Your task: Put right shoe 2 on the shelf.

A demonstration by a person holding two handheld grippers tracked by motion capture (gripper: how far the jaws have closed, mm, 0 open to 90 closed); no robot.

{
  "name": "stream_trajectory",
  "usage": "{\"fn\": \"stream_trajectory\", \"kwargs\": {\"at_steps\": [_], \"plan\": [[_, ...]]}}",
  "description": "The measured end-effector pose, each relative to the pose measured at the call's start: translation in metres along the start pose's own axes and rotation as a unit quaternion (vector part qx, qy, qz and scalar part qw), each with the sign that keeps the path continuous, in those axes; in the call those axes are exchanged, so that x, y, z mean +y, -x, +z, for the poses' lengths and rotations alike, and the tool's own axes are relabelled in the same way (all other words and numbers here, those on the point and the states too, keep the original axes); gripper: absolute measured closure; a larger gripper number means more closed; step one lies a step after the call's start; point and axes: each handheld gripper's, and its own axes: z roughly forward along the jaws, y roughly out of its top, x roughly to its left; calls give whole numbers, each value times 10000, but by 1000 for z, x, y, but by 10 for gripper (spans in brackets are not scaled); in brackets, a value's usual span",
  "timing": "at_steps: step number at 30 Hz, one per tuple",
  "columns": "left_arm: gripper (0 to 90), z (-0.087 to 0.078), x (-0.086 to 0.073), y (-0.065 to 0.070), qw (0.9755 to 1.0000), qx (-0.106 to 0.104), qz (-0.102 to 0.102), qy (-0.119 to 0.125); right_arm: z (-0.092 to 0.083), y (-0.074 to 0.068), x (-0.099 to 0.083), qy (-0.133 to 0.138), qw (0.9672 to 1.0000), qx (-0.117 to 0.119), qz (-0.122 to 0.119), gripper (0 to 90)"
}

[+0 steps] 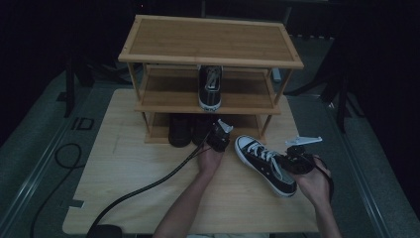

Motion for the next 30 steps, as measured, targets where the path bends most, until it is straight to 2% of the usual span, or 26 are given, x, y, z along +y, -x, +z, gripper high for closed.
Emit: {"fn": "stream_trajectory", "kwargs": {"at_steps": [13, 30], "plan": [[900, 0, 0, 0, 10000, 11, 4, -3, -12, 7, 2, 158, 9998, 27, 80, 886], [900, 0, 0, 0, 10000, 6, -5, -5, -26, 11, 16, 327, 9994, 65, 5, 886]]}}
